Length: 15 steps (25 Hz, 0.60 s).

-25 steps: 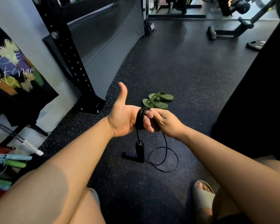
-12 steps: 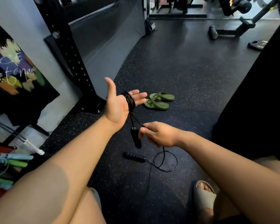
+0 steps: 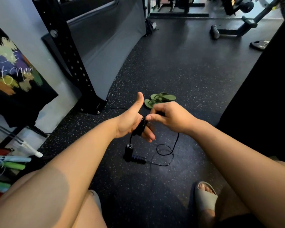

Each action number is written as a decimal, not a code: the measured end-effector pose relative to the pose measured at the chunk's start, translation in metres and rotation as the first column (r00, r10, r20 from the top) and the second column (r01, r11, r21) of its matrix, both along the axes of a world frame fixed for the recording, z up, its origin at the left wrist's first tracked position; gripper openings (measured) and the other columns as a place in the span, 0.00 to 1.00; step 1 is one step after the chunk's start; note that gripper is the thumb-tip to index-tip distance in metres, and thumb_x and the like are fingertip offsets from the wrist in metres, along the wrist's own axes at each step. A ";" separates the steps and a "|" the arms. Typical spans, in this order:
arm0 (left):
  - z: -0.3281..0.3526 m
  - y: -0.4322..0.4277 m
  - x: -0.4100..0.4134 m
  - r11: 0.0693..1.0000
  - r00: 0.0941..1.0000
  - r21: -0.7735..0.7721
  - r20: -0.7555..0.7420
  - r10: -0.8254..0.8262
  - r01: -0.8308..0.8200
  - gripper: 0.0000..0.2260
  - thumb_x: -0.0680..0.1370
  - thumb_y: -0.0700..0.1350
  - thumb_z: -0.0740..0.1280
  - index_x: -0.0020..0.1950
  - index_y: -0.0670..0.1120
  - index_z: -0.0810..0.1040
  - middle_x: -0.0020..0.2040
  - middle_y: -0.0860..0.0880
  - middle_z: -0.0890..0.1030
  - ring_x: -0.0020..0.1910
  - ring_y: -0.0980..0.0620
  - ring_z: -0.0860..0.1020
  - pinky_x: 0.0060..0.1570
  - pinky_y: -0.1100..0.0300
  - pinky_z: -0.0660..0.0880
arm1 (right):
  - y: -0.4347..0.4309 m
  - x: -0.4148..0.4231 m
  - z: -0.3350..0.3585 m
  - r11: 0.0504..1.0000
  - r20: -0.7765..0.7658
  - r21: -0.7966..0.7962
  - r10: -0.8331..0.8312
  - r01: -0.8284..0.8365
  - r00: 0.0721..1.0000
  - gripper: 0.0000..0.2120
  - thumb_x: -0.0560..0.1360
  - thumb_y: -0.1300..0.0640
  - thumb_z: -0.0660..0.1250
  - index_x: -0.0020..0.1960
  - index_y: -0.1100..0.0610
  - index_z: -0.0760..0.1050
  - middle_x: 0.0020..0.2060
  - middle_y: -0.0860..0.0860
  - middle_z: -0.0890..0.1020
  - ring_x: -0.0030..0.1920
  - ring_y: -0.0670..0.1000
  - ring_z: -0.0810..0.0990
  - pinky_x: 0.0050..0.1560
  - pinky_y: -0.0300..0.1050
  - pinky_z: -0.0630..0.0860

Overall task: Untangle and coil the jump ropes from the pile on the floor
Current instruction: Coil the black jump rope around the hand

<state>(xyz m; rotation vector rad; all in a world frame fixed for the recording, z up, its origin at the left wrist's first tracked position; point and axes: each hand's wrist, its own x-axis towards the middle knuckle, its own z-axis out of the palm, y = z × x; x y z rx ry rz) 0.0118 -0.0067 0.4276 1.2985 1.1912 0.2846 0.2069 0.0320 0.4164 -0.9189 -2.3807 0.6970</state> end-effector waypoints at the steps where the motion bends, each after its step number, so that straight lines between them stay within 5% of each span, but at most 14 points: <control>1: 0.002 -0.001 0.001 0.999 0.999 -0.026 0.027 -0.020 0.020 0.62 0.67 0.77 0.27 0.55 0.26 0.79 0.42 0.39 0.86 0.49 0.36 0.83 0.69 0.49 0.69 | 0.001 0.002 0.000 1.000 -0.034 -0.006 -0.011 0.011 0.999 0.11 0.77 0.45 0.69 0.40 0.50 0.76 0.30 0.42 0.74 0.32 0.44 0.72 0.35 0.43 0.69; 4: 0.013 -0.004 0.003 0.994 0.979 -0.105 0.204 -0.019 0.042 0.60 0.65 0.79 0.29 0.51 0.29 0.77 0.34 0.40 0.83 0.40 0.38 0.83 0.53 0.54 0.79 | 0.003 0.002 -0.003 0.997 -0.107 -0.067 -0.046 0.039 0.993 0.12 0.78 0.48 0.69 0.37 0.46 0.71 0.30 0.43 0.71 0.32 0.43 0.69 0.35 0.42 0.67; 6: 0.018 -0.005 0.003 0.992 0.936 -0.123 0.351 0.009 0.037 0.58 0.62 0.81 0.32 0.43 0.33 0.79 0.31 0.41 0.82 0.36 0.40 0.83 0.51 0.51 0.79 | 0.003 0.000 -0.010 0.992 -0.152 -0.113 -0.080 0.063 0.985 0.13 0.80 0.50 0.66 0.38 0.51 0.72 0.31 0.44 0.70 0.32 0.42 0.68 0.35 0.39 0.65; 9: 0.021 -0.005 -0.001 0.988 0.818 -0.123 0.556 0.149 -0.096 0.56 0.60 0.84 0.35 0.41 0.36 0.79 0.29 0.44 0.79 0.35 0.41 0.82 0.55 0.48 0.74 | 0.003 -0.005 -0.031 0.959 -0.165 -0.263 -0.155 0.108 0.974 0.18 0.83 0.50 0.59 0.41 0.62 0.71 0.32 0.51 0.70 0.33 0.44 0.68 0.37 0.46 0.68; 12: 0.024 -0.004 -0.007 0.939 0.626 -0.167 0.709 0.326 -0.300 0.56 0.62 0.85 0.40 0.47 0.37 0.81 0.35 0.43 0.82 0.41 0.41 0.82 0.58 0.52 0.76 | -0.006 -0.013 -0.052 0.829 -0.112 -0.554 -0.160 0.072 0.981 0.18 0.85 0.49 0.55 0.42 0.57 0.73 0.32 0.56 0.71 0.33 0.54 0.70 0.37 0.52 0.70; 15: 0.022 0.001 -0.010 0.864 0.476 -0.129 0.790 0.386 -0.486 0.54 0.67 0.82 0.41 0.55 0.35 0.79 0.45 0.40 0.84 0.49 0.40 0.84 0.66 0.46 0.75 | -0.014 -0.018 -0.054 0.793 0.005 -0.608 -0.053 0.045 0.999 0.18 0.85 0.48 0.55 0.43 0.54 0.75 0.30 0.52 0.72 0.32 0.53 0.70 0.38 0.52 0.72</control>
